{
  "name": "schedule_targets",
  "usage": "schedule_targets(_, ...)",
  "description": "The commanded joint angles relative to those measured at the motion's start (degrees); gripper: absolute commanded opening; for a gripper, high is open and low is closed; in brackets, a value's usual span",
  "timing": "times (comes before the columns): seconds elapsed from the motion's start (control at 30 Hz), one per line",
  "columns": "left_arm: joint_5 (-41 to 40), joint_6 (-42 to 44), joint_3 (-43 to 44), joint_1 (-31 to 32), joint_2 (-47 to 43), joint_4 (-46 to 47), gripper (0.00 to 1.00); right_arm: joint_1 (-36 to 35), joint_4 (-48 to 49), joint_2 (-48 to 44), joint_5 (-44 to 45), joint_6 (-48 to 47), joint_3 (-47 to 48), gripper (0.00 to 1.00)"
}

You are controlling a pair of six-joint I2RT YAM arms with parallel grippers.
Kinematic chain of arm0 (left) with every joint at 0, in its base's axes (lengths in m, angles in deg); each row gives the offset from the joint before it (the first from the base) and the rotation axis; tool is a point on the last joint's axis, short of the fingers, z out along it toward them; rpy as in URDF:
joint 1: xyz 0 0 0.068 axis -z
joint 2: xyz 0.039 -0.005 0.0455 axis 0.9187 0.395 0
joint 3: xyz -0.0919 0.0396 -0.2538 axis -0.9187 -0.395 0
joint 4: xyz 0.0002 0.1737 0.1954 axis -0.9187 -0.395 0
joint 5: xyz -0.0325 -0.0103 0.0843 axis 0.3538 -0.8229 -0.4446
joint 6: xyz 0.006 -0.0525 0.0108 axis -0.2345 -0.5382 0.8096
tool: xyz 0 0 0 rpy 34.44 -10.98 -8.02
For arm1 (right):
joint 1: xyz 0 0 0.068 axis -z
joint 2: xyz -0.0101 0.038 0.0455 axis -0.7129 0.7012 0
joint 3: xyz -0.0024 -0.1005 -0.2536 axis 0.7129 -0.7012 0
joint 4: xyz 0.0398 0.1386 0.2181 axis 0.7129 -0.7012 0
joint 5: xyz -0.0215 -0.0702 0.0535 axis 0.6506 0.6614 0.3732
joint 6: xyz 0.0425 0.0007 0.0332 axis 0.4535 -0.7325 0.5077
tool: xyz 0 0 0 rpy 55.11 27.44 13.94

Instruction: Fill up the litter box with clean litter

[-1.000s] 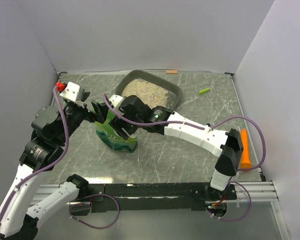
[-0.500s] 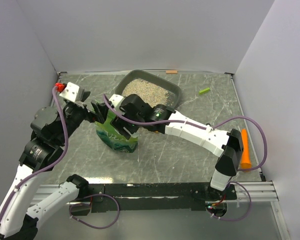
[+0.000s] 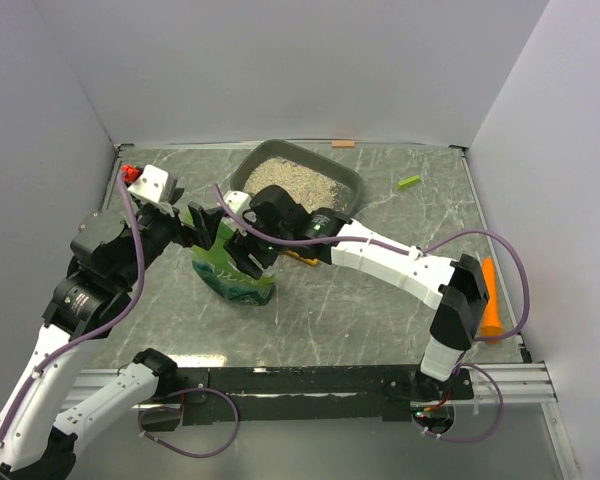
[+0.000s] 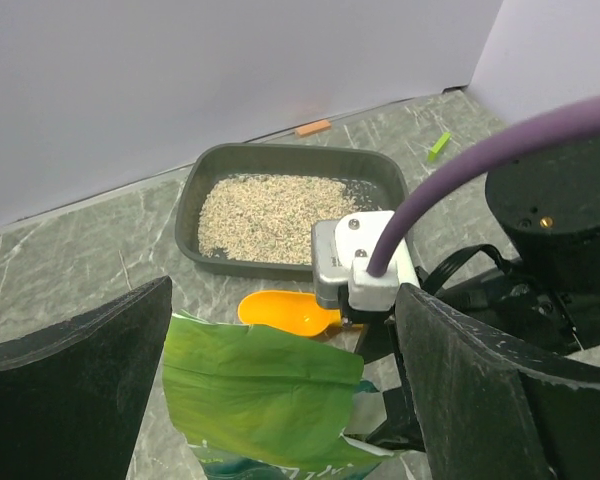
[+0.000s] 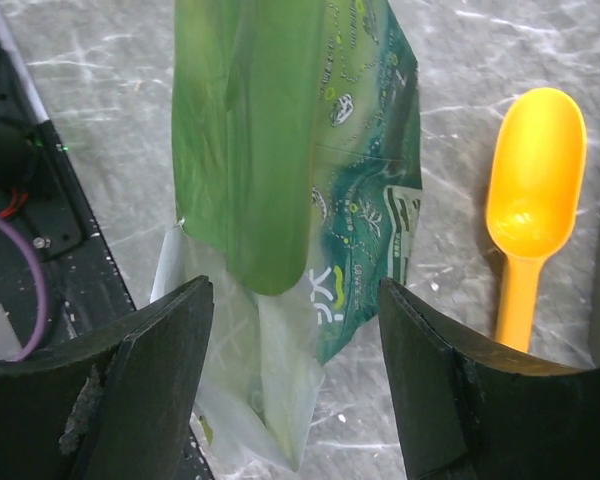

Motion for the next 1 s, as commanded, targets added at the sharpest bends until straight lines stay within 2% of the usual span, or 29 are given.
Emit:
schedule_targets(0.0,0.0,0.4,0.1,-0.2,0.0,0.9,0.97,0.4,3.7,0.6,-5.5,0.5,-0.8,0.71)
schedule_targets(0.23,0.0,0.7,0.4,-0.2,0.4,0.4,0.97,0.6,3.9,2.4,-7.0,0.5,-1.0,0.6)
schedule_targets(0.33,0.0,0.8,0.6,-0.2,0.6,0.1,0.97,1.1,4.1,3.0,-7.5,0.5,-1.1,0.52)
schedule_targets(0.37,0.0,0.9,0.7,-0.2,0.6,0.0,0.97,1.3,3.8,3.2,-7.4,0.5,-0.8,0.42)
schedule_targets(0.43,0.0,0.9,1.0,-0.2,0.7,-0.1,0.97,1.5,3.6,3.6,-6.8,0.3,-0.7,0.31)
schedule_targets(0.47,-0.1,1.0,1.0,-0.2,0.7,-0.2,0.97,1.6,3.4,3.5,-5.6,0.3,-0.3,0.12)
schedule_targets(0.5,-0.1,1.0,1.0,-0.2,0.7,-0.2,0.97,1.5,2.6,3.3,-2.5,0.2,-0.1,0.03)
schedule_targets(0.53,-0.1,1.0,1.1,-0.2,0.5,-0.3,0.97,1.6,2.2,2.8,-0.7,-0.4,0.1,0.0)
schedule_targets(0.77,-0.5,1.4,1.6,-0.2,0.4,-0.4,0.97,1.5,-2.1,-1.7,12.9,-3.3,2.9,0.0)
schedule_targets(0.97,0.0,0.7,1.0,-0.3,0.2,0.1,0.97,1.5,-3.2,-4.1,17.7,-6.0,5.1,0.0)
